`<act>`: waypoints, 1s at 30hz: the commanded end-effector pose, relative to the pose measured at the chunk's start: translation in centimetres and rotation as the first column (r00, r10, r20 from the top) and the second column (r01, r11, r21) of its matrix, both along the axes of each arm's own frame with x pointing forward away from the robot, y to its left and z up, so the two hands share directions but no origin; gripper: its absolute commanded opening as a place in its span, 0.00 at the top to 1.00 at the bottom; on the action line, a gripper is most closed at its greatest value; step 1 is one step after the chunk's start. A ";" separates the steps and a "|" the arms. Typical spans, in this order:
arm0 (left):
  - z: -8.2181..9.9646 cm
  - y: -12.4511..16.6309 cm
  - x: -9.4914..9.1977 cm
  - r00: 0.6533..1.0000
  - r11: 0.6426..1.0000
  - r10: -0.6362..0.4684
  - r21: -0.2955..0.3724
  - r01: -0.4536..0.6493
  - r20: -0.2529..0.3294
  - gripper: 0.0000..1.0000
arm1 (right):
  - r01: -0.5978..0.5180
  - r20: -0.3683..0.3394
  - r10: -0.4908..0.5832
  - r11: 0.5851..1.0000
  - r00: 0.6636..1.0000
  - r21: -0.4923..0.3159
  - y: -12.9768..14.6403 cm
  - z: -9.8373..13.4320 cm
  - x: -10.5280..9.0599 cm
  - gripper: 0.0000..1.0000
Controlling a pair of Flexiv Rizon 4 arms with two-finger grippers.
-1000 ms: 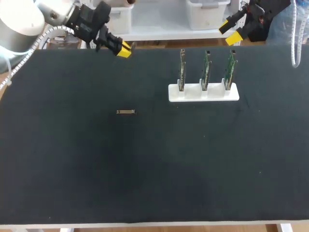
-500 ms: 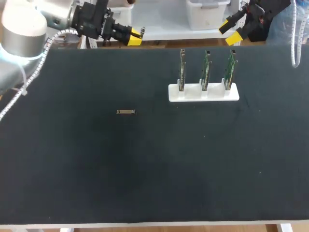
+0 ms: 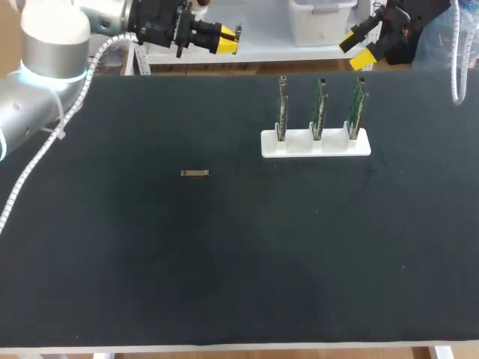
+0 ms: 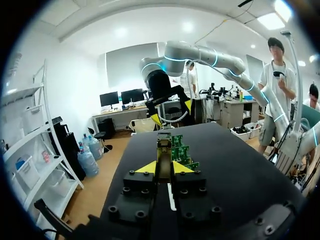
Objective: Pick up the optical module with the left hand, and insert it into the network port with the right hand.
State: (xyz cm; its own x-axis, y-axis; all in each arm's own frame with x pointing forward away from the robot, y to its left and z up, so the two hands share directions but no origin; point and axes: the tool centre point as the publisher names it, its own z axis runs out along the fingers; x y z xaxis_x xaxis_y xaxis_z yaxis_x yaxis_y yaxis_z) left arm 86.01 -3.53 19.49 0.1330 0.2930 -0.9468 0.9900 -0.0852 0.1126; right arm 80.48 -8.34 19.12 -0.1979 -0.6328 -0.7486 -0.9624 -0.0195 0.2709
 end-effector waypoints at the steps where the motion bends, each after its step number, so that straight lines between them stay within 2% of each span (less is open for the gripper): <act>1: 0.3 -0.7 0.5 1.000 1.000 0.009 -0.002 -0.009 -0.014 1.00 | -0.284 -0.237 0.304 0.952 0.923 0.112 0.0 0.1 0.8 0.00; 9: 0.8 -1.6 0.0 1.000 0.999 0.006 -0.045 -0.007 -0.027 1.00 | -0.284 -0.237 0.304 0.952 0.923 0.112 0.0 0.1 0.8 0.00; 16: 1.0 -2.8 -0.5 0.999 0.997 -0.043 -0.071 0.041 -0.033 1.00 | -0.284 -0.237 0.304 0.952 0.923 0.112 0.0 0.1 0.8 0.00; 30: 0.9 -4.9 -0.4 0.996 0.997 -0.072 -0.039 0.070 -0.044 1.00 | -0.284 -0.237 0.304 0.952 0.923 0.112 0.0 0.1 0.8 0.00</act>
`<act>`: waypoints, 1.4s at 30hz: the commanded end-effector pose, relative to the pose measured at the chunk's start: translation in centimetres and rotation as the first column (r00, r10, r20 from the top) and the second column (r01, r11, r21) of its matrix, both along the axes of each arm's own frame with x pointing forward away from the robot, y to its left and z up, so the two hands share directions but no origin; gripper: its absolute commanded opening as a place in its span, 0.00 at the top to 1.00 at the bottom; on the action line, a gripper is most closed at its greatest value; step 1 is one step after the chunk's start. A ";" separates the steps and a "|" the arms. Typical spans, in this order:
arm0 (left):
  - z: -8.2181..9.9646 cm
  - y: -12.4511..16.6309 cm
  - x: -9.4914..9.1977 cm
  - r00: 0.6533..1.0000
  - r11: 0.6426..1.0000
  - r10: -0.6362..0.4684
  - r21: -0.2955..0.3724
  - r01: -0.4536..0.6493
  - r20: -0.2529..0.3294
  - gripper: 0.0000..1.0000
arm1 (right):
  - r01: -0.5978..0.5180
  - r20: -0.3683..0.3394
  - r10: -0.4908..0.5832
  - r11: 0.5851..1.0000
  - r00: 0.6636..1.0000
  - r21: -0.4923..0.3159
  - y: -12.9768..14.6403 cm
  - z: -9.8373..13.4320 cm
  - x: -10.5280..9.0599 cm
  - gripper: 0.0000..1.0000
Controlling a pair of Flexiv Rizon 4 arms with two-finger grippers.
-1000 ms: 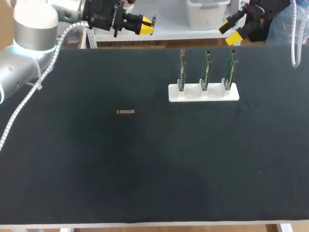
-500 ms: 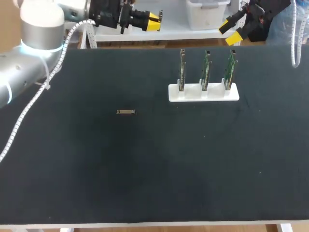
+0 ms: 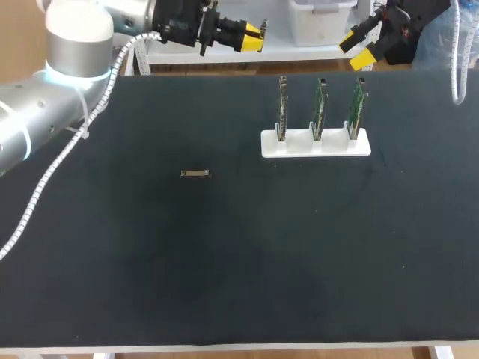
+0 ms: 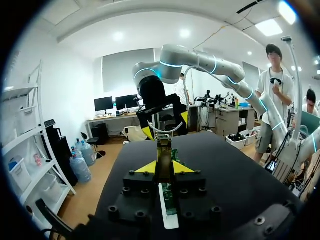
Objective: Pick up the optical module with the left hand, and insert it into the network port with the right hand.
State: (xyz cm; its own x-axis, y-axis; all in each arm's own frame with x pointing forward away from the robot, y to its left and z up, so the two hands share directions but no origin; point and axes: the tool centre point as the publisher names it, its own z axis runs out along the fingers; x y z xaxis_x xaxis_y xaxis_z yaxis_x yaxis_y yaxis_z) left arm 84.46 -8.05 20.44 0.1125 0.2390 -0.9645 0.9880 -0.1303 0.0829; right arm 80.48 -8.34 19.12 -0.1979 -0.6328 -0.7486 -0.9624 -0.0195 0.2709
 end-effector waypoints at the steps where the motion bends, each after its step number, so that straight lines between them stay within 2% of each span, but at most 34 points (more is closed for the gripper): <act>1: 0.0 -0.3 1.1 1.000 1.000 -0.021 0.012 0.021 -0.009 1.00 | -0.284 -0.237 0.303 0.952 0.923 0.112 0.0 0.1 0.8 0.00; 16: 0.0 -0.3 1.1 1.000 1.000 -0.021 0.012 0.021 -0.009 1.00 | -0.284 -0.237 0.303 0.952 0.923 0.112 0.0 0.1 0.8 0.00; 20: -1.2 1.3 0.4 0.996 0.999 0.045 -0.027 -0.047 -0.076 1.00 | -0.284 -0.237 0.303 0.952 0.923 0.112 0.0 0.1 0.8 0.00; 22: -1.1 1.2 0.5 0.995 0.998 0.060 -0.031 -0.062 -0.075 1.00 | -0.284 -0.237 0.303 0.952 0.923 0.112 0.0 0.1 0.8 0.00; 31: -0.4 -2.1 -0.3 0.997 0.994 0.034 -0.098 -0.042 -0.074 1.00 | -0.284 -0.237 0.303 0.952 0.923 0.112 0.0 0.1 0.8 0.00; 42: 0.0 -4.0 -1.1 0.999 0.996 -0.016 -0.091 0.011 -0.051 1.00 | -0.284 -0.237 0.303 0.952 0.923 0.112 0.0 0.1 0.8 0.00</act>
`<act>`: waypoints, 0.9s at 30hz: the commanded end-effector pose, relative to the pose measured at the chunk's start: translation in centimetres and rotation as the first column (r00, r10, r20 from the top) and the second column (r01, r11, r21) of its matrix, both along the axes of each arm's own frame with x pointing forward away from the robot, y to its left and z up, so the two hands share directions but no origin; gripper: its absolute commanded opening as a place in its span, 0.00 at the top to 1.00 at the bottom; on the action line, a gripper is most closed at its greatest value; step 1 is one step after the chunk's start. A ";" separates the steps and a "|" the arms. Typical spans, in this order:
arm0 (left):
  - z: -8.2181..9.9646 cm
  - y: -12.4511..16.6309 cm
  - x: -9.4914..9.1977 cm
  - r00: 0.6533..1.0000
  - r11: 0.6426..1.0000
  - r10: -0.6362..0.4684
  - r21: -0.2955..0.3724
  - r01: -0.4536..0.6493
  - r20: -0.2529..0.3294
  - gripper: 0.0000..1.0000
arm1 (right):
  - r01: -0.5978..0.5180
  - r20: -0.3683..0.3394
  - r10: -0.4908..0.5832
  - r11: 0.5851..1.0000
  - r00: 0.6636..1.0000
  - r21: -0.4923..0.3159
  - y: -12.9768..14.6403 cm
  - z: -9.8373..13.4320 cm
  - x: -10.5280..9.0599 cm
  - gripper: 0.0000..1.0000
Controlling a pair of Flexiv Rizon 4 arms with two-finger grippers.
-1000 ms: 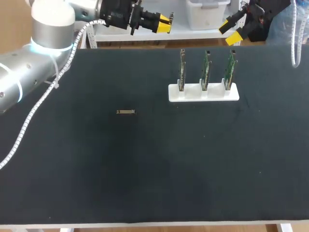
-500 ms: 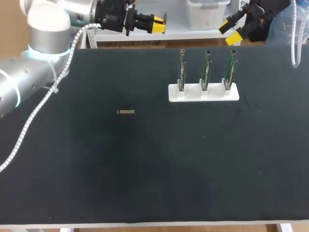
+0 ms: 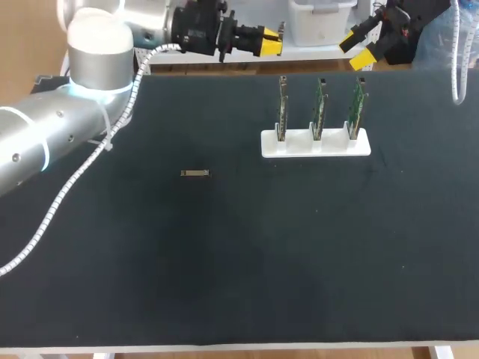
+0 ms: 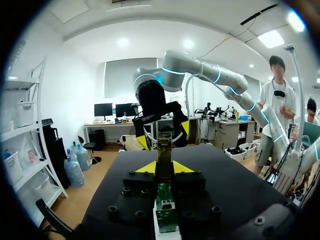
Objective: Pick up the optical module with the left hand, and insert it into the network port with the right hand.
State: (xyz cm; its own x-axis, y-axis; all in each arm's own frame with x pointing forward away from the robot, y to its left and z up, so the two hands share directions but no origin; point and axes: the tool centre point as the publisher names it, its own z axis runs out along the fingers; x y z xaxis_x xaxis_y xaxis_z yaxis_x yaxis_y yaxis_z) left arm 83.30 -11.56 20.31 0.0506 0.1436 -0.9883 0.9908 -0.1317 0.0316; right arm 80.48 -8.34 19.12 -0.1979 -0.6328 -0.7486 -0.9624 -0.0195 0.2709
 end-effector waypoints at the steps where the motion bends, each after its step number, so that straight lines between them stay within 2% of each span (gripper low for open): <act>1: 0.2 -0.6 0.0 1.000 1.000 -0.010 0.007 0.010 0.016 1.00 | -0.284 -0.237 0.304 0.952 0.923 0.112 0.0 0.1 0.8 0.00; 14: 0.1 -3.9 0.1 0.998 0.997 -0.062 -0.040 0.063 0.015 1.00 | -0.284 -0.237 0.304 0.952 0.923 0.112 0.0 0.1 0.8 0.00; 20: -0.2 -4.8 0.2 0.999 0.998 -0.048 -0.035 0.049 0.010 1.00 | -0.284 -0.237 0.304 0.952 0.923 0.112 0.0 0.1 0.8 0.00; 27: -0.9 -4.7 0.5 0.999 0.999 -0.012 -0.042 0.011 -0.032 1.00 | -0.284 -0.237 0.304 0.952 0.923 0.112 0.0 0.1 0.8 0.00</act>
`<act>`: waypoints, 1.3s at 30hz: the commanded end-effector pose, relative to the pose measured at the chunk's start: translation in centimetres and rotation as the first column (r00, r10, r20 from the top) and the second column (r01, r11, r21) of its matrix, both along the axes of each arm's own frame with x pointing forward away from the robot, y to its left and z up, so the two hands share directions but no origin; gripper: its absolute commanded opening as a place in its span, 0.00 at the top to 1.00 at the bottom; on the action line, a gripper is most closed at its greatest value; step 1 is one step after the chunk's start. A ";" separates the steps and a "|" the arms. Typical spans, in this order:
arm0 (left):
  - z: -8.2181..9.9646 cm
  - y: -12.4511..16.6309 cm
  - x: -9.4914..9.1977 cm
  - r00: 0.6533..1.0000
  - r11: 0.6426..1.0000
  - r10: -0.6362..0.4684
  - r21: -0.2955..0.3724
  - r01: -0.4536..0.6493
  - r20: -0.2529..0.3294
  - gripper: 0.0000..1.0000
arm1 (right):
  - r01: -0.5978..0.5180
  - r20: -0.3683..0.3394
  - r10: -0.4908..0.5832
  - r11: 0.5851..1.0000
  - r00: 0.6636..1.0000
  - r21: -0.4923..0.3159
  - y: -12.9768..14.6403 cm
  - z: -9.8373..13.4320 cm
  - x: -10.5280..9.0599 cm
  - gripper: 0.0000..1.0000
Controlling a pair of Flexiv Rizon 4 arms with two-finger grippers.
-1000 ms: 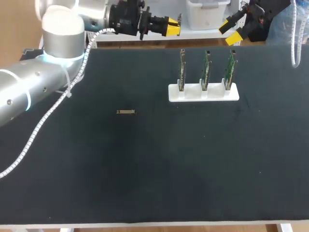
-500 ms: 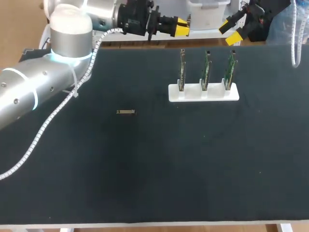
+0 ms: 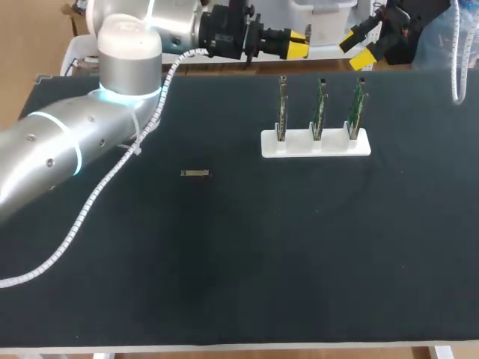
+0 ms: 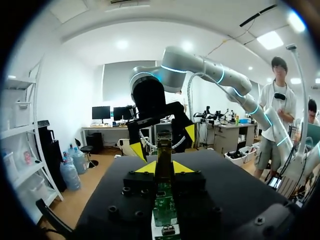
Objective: Pick up the optical module with the left hand, and insert it into the network port with the right hand.
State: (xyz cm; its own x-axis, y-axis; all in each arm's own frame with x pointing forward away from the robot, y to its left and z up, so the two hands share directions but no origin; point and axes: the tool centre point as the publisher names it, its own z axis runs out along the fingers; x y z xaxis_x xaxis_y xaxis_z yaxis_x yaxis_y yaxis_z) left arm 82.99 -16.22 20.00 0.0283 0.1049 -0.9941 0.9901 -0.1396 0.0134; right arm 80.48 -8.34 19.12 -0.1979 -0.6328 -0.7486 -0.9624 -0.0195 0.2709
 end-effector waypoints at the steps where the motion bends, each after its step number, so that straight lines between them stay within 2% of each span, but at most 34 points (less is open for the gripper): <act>1: -0.7 0.0 0.8 1.000 1.000 0.003 -0.002 -0.003 -0.014 1.00 | -0.284 -0.237 0.304 0.952 0.923 0.112 0.0 0.1 0.8 0.00; 16: -0.6 -0.9 0.0 1.000 1.000 -0.012 0.007 0.012 -0.008 1.00 | -0.284 -0.237 0.304 0.952 0.923 0.112 0.0 0.1 0.8 0.00; 27: 0.1 -1.9 -0.8 0.999 0.999 -0.028 0.020 0.028 0.028 1.00 | -0.284 -0.237 0.304 0.952 0.923 0.112 0.0 0.1 0.8 0.00; 39: -0.4 -3.5 0.2 0.998 0.998 -0.055 0.023 0.055 0.012 1.00 | -0.284 -0.237 0.304 0.952 0.923 0.112 0.0 0.1 0.8 0.00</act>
State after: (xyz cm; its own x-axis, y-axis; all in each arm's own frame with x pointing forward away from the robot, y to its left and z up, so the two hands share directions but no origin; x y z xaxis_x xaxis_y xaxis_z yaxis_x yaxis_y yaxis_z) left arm 81.71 -19.06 19.73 0.0449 0.1241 -0.9913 0.9860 -0.1648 0.0240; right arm 80.48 -8.34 19.12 -0.1979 -0.6328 -0.7486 -0.9624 -0.0195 0.2709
